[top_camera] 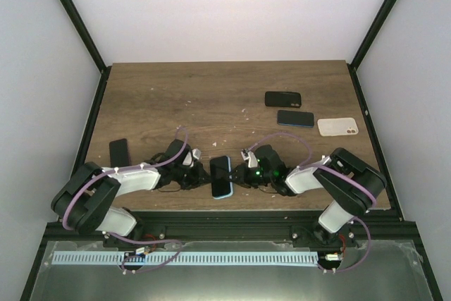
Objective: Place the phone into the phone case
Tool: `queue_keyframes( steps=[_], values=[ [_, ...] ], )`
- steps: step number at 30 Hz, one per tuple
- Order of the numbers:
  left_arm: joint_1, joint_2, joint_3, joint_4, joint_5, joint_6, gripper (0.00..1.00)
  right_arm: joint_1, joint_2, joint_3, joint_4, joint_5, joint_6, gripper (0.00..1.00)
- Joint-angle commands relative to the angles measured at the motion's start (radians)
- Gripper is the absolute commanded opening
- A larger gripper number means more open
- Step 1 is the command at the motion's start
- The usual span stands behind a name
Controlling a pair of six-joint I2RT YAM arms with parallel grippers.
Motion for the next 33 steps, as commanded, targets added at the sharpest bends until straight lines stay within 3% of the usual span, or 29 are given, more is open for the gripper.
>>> queue_keyframes(
  steps=[1,6,11,14,17,22,25,33],
  values=[
    [-0.030,0.004,-0.004,0.044,0.040,-0.019,0.07,0.006,0.002,0.035,0.091,-0.063,-0.009,0.16],
    [-0.031,-0.085,0.003,0.001,0.030,-0.019,0.16,0.005,-0.067,0.045,0.015,-0.039,-0.034,0.06],
    [-0.009,-0.245,0.052,-0.101,0.031,0.003,0.38,0.002,-0.163,0.085,-0.051,-0.046,-0.050,0.04],
    [0.044,-0.354,0.113,-0.212,0.027,0.035,0.59,0.000,-0.250,0.110,-0.110,-0.032,-0.058,0.04],
    [0.114,-0.457,0.147,-0.261,0.076,0.052,0.72,-0.001,-0.357,0.117,-0.122,-0.018,-0.040,0.04],
    [0.135,-0.537,0.239,-0.373,0.110,0.130,0.78,-0.001,-0.506,0.159,-0.172,0.000,-0.057,0.04],
    [0.135,-0.589,0.255,-0.361,0.123,0.124,0.78,-0.001,-0.562,0.164,-0.122,-0.014,-0.051,0.04],
    [0.135,-0.668,0.158,0.067,0.294,-0.123,0.74,0.001,-0.653,0.106,0.146,-0.108,0.033,0.04]
  ],
)
